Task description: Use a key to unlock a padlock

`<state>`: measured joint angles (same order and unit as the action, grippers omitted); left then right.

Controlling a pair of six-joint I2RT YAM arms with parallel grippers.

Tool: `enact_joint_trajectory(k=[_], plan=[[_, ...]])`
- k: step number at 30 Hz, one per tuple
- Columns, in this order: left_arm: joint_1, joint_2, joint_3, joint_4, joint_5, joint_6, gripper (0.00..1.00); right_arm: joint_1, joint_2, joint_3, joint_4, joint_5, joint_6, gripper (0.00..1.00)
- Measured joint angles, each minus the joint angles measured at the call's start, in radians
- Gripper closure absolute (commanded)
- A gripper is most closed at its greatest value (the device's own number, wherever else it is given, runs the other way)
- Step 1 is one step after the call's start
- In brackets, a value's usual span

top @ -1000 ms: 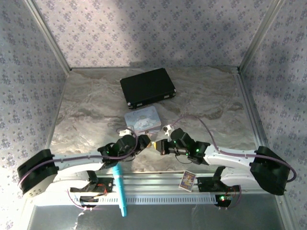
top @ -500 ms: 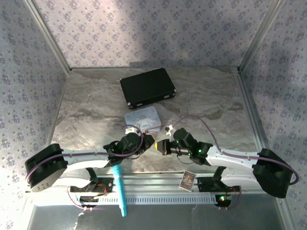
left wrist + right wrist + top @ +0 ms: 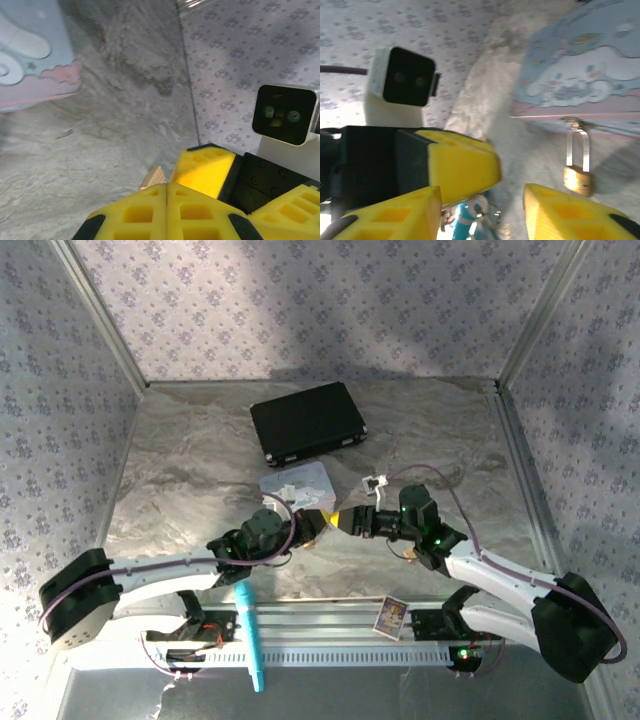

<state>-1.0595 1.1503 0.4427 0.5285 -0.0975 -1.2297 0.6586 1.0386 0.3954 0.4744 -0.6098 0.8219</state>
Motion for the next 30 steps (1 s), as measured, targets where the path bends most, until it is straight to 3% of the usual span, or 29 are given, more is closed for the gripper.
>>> enact_joint_trajectory(k=[11, 22, 30], plan=[[0.000, -0.043, 0.000, 0.042, 0.004, 0.036, 1.00, 0.000, 0.000, -0.038, 0.136, -0.098, 0.027, 0.59], [0.006, 0.006, 0.011, 0.104, 0.027, 0.024, 1.00, 0.000, 0.000, -0.040, 0.159, -0.089, 0.027, 0.75], [0.004, 0.037, 0.010, 0.159, 0.034, -0.001, 1.00, 0.003, 0.000, -0.056, 0.175, -0.077, 0.028, 0.76]])
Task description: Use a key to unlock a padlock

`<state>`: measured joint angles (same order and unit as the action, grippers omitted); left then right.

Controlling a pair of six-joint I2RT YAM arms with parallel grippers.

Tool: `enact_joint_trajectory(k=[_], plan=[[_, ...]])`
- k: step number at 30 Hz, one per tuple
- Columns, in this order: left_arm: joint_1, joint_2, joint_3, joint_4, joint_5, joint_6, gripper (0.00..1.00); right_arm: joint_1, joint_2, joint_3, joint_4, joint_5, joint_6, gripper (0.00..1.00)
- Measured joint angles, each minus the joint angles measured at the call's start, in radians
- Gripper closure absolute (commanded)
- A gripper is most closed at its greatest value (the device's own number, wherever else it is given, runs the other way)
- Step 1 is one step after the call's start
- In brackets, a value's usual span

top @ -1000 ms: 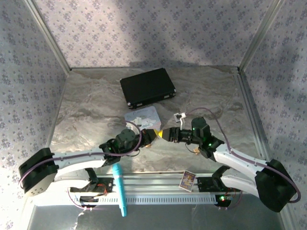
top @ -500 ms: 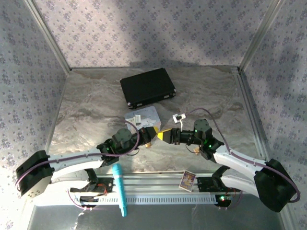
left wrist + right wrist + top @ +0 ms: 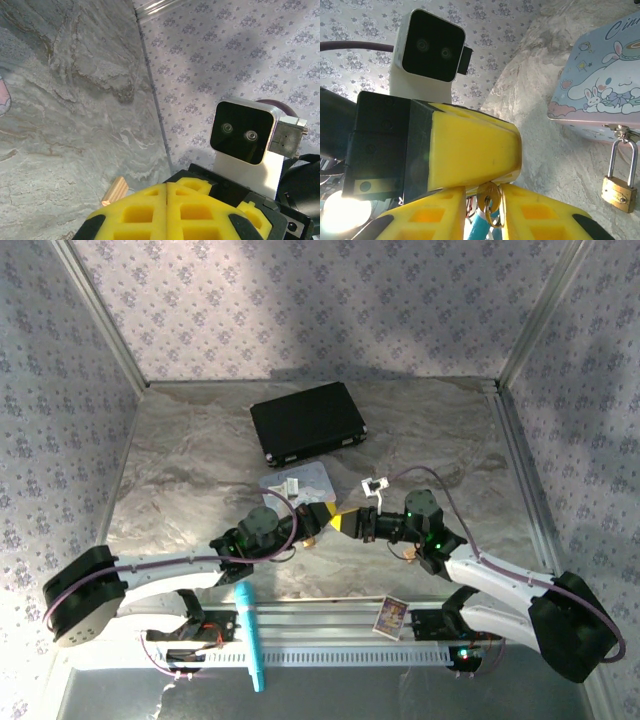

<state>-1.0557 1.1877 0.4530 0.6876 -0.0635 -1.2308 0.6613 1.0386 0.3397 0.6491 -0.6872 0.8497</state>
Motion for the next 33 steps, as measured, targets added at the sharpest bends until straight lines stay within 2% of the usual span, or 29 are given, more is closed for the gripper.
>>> enact_joint_trajectory(k=[3, 6, 11, 12, 15, 16, 18, 19, 22, 26, 28, 33], plan=[[0.000, 0.000, 0.000, 0.006, 0.004, 0.000, 1.00, 0.000, 0.000, -0.003, 0.013, 0.003, 0.000, 0.82], [0.000, 0.000, 0.001, 0.013, 0.003, 0.000, 1.00, 0.000, 0.000, -0.005, 0.023, 0.011, 0.001, 0.99], [0.001, 0.018, 0.001, 0.020, -0.001, 0.001, 1.00, -0.001, 0.001, -0.014, 0.021, 0.030, 0.011, 1.00], [0.001, 0.021, 0.001, 0.019, -0.001, 0.000, 0.94, -0.001, 0.001, -0.016, 0.021, 0.033, 0.011, 1.00], [-0.002, 0.026, 0.005, 0.006, 0.000, 0.008, 0.37, -0.001, 0.001, -0.025, 0.023, 0.040, 0.011, 1.00], [-0.007, 0.025, 0.006, -0.007, -0.001, 0.009, 0.21, 0.000, 0.001, -0.027, 0.024, 0.044, 0.010, 1.00], [-0.013, 0.015, 0.011, -0.056, -0.016, 0.016, 0.02, 0.000, 0.000, -0.029, 0.020, 0.047, 0.006, 1.00], [-0.013, 0.001, 0.013, -0.096, -0.030, 0.021, 0.00, 0.000, -0.001, -0.029, 0.010, 0.053, 0.000, 1.00], [-0.013, -0.066, 0.036, -0.262, -0.100, 0.035, 0.01, 0.009, -0.017, -0.017, -0.092, 0.105, -0.040, 1.00], [-0.013, -0.140, 0.096, -0.496, -0.222, 0.035, 0.12, 0.036, -0.018, 0.019, -0.259, 0.203, -0.101, 1.00], [-0.013, -0.157, 0.107, -0.577, -0.267, 0.042, 0.20, 0.042, -0.010, 0.022, -0.307, 0.244, -0.115, 1.00], [-0.012, -0.137, 0.108, -0.722, -0.319, 0.090, 0.29, 0.043, 0.040, 0.022, -0.385, 0.319, -0.127, 1.00]])
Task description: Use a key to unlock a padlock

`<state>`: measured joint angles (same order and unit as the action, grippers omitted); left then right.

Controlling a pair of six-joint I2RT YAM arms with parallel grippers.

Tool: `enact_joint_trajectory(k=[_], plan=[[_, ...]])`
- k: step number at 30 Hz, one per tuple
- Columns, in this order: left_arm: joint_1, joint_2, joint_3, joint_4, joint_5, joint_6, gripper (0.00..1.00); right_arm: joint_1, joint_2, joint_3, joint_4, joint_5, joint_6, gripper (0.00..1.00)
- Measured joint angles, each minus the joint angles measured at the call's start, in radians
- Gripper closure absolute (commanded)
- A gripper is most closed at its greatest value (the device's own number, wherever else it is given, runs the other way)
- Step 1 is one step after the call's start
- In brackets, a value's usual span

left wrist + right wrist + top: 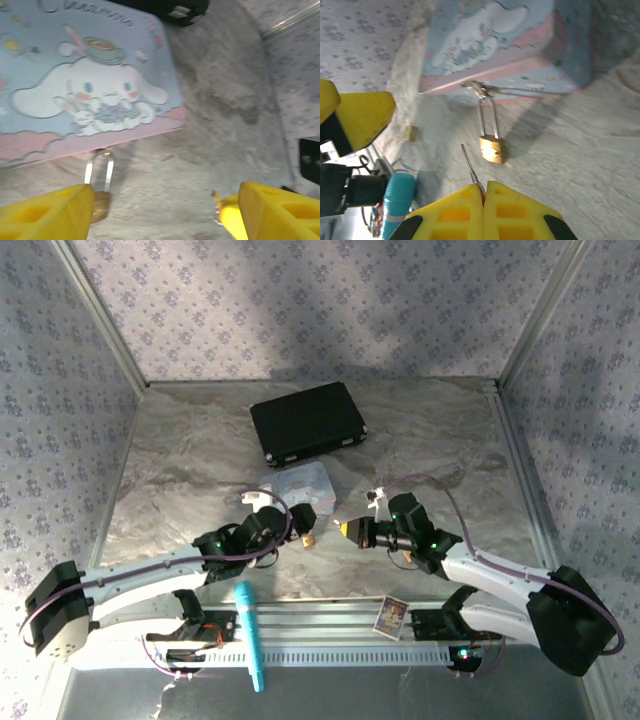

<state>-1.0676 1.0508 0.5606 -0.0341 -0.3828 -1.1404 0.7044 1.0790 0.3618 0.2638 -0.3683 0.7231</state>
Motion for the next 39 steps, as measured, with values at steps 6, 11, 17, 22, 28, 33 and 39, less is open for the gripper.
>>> enact_joint_trajectory(k=[6, 11, 17, 22, 28, 33, 39], plan=[[0.019, 0.119, 0.000, -0.031, 0.011, 0.041, 0.32, 0.023, 0.057, 0.000, -0.018, 0.027, -0.011, 1.00], [0.027, 0.248, -0.019, 0.060, 0.034, 0.021, 0.42, 0.039, 0.096, 0.004, -0.022, 0.042, -0.014, 1.00], [0.027, 0.367, -0.057, 0.162, 0.031, -0.018, 0.43, 0.061, 0.139, 0.015, -0.023, 0.047, -0.014, 1.00], [0.024, 0.407, -0.063, 0.228, 0.024, -0.037, 0.48, 0.075, 0.147, 0.023, -0.021, 0.060, -0.014, 1.00], [-0.002, 0.452, -0.057, 0.274, -0.028, -0.047, 0.53, 0.077, 0.153, 0.023, -0.021, 0.074, -0.013, 1.00], [-0.013, 0.478, -0.047, 0.279, -0.064, -0.056, 0.64, 0.077, 0.168, 0.023, -0.021, 0.078, -0.013, 1.00], [-0.023, 0.505, -0.036, 0.354, -0.018, -0.101, 0.79, 0.080, 0.172, 0.023, -0.019, 0.086, -0.013, 1.00]])
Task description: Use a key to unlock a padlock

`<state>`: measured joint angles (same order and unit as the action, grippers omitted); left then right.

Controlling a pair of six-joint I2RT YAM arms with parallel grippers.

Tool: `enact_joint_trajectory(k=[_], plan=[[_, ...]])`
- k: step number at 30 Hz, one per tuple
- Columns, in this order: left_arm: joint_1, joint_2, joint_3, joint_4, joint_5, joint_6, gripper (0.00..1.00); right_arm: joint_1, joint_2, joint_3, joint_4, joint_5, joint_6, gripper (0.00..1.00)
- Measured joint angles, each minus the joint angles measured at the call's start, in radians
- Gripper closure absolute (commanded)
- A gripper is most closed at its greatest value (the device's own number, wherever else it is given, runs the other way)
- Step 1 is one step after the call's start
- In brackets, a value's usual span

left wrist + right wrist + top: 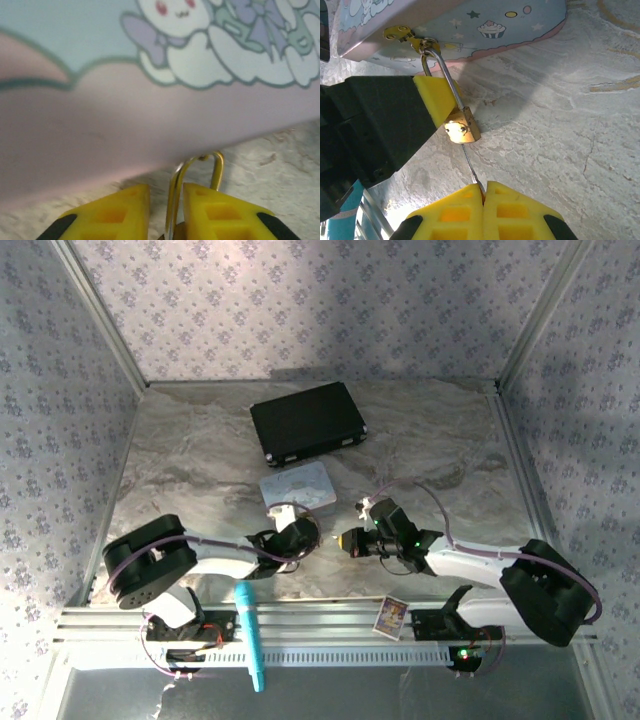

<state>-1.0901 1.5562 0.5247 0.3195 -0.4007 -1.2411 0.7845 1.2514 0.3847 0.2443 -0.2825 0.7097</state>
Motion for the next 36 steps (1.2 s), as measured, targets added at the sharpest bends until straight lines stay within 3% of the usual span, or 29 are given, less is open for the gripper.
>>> enact_joint_trajectory(k=[8, 12, 18, 21, 30, 36], plan=[[-0.018, -0.058, -0.001, -0.071, 0.004, -0.056, 0.78, 0.000, 0.015, -0.010, 0.024, 0.008, 0.000, 1.00], [-0.017, -0.113, -0.022, -0.092, -0.011, -0.082, 0.70, 0.000, 0.024, -0.012, 0.033, 0.007, 0.000, 1.00], [-0.036, -0.133, -0.070, -0.053, -0.023, -0.065, 0.49, 0.000, 0.043, -0.013, 0.051, 0.007, 0.000, 1.00], [-0.041, -0.121, -0.069, 0.006, -0.017, -0.035, 0.47, 0.000, 0.050, -0.013, 0.052, 0.007, 0.000, 1.00], [-0.045, 0.004, -0.021, 0.078, -0.017, -0.021, 0.49, -0.005, 0.046, -0.036, 0.061, 0.010, 0.000, 1.00], [-0.044, 0.040, -0.007, 0.087, -0.037, -0.043, 0.70, -0.011, 0.027, -0.048, 0.060, 0.014, 0.000, 1.00]])
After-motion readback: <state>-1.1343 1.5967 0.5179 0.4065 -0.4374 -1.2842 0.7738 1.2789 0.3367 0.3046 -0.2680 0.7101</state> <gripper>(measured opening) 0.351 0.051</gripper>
